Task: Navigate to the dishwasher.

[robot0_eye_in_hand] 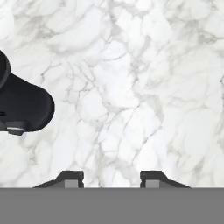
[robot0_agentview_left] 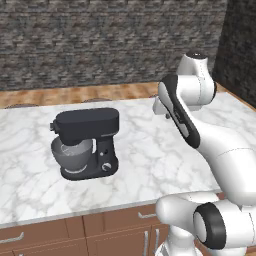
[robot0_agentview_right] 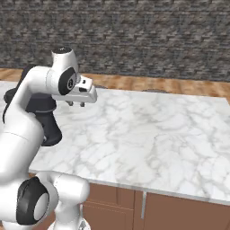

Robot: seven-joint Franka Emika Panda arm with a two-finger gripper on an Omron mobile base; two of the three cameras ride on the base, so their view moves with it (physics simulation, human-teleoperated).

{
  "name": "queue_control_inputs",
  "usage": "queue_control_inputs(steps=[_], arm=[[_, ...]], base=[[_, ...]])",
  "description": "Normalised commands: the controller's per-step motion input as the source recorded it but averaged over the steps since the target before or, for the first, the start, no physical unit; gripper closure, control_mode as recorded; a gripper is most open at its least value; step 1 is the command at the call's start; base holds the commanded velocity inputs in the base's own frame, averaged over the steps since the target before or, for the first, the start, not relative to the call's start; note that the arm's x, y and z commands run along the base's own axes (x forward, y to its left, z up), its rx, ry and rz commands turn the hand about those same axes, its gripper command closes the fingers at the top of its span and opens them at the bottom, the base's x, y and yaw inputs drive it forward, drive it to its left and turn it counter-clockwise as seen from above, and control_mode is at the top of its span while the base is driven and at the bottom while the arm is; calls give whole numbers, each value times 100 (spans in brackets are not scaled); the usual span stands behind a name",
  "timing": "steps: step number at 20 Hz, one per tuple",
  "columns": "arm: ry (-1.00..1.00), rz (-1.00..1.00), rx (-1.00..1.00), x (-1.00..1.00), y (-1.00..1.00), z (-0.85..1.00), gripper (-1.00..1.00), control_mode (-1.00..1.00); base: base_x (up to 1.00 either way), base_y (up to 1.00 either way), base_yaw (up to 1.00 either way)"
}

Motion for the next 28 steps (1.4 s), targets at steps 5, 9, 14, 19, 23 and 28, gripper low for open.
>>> queue_control_inputs(steps=[5, 9, 14, 19, 23, 28], arm=[[0, 0, 0, -68, -16, -14, -100, -100], [0, 0, 0, -100, -8, -47, -100, -100], [0, 9, -1, -79, 1, -56, -100, -100], [0, 0, 0, 0, 0, 0, -100, 100], [0, 0, 0, 0, 0, 0, -100, 100], [0, 0, 0, 0, 0, 0, -100, 100]], base=[[0, 0, 0], [0, 0, 0], [0, 0, 0], [-40, 17, 39], [-10, 38, 65], [0, 49, 75]])
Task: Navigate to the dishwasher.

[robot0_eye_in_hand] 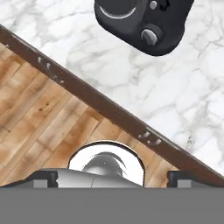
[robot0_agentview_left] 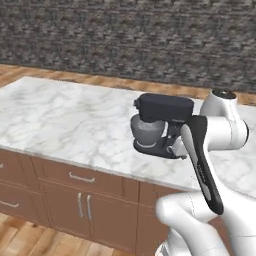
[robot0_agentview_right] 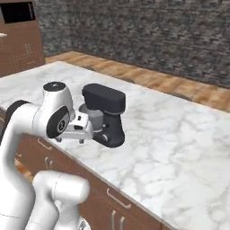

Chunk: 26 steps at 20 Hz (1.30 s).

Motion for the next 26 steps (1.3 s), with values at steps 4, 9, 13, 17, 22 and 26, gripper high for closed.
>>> queue_control_inputs(steps=[4, 9, 13, 17, 22, 26], arm=[[0, 0, 0, 0, 0, 0, -100, 100], [0, 0, 0, 0, 0, 0, -100, 100], [0, 0, 0, 0, 0, 0, -100, 100], [0, 0, 0, 0, 0, 0, -100, 100], [0, 0, 0, 0, 0, 0, -100, 100], [0, 0, 0, 0, 0, 0, -100, 100]], base=[[9, 53, 77], [19, 53, 76], [38, 49, 74], [68, 39, 70], [97, 27, 63], [100, 4, 44]])
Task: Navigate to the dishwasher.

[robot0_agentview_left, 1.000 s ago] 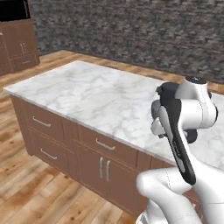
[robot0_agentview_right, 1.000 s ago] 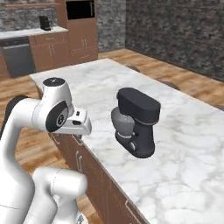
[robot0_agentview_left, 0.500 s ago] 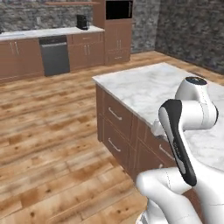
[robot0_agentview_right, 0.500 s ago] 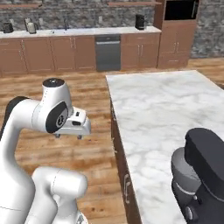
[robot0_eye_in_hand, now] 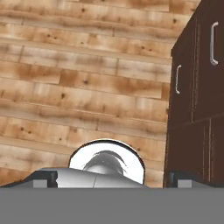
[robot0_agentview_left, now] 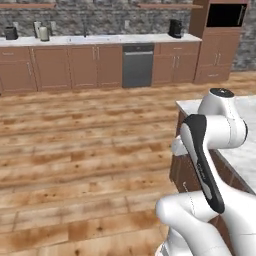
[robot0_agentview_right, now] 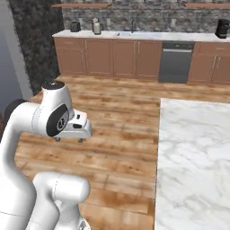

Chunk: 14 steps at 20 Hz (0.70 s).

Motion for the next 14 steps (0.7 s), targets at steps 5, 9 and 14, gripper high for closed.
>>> queue_control_inputs(steps=[5, 9, 14], arm=[[0, 0, 0, 0, 0, 0, -100, 100], [0, 0, 0, 0, 0, 0, -100, 100], [0, 0, 0, 0, 0, 0, -100, 100]], base=[[100, 0, 20], [100, 0, 11], [100, 0, 8]])
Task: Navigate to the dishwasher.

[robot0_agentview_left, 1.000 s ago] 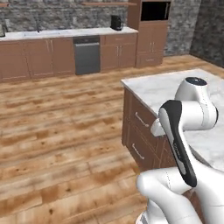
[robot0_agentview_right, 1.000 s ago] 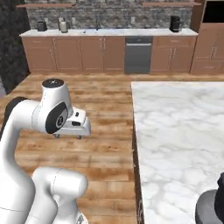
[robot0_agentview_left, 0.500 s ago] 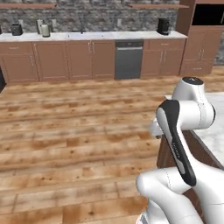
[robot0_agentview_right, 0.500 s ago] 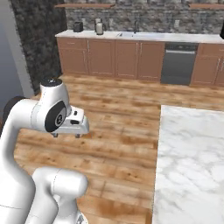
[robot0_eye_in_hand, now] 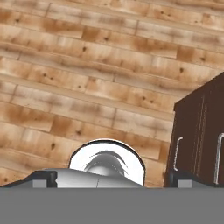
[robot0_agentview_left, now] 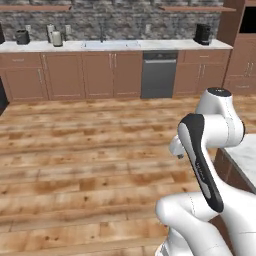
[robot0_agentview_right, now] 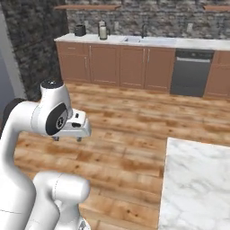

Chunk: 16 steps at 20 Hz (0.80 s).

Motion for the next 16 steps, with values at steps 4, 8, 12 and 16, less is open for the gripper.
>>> queue_control_inputs(steps=[4, 8, 12, 16], arm=[[0, 0, 0, 0, 0, 0, -100, 100], [0, 0, 0, 0, 0, 0, -100, 100], [0, 0, 0, 0, 0, 0, -100, 100], [0, 0, 0, 0, 0, 0, -100, 100]], base=[[100, 0, 4], [100, 0, 2], [100, 0, 2], [100, -2, 0]])
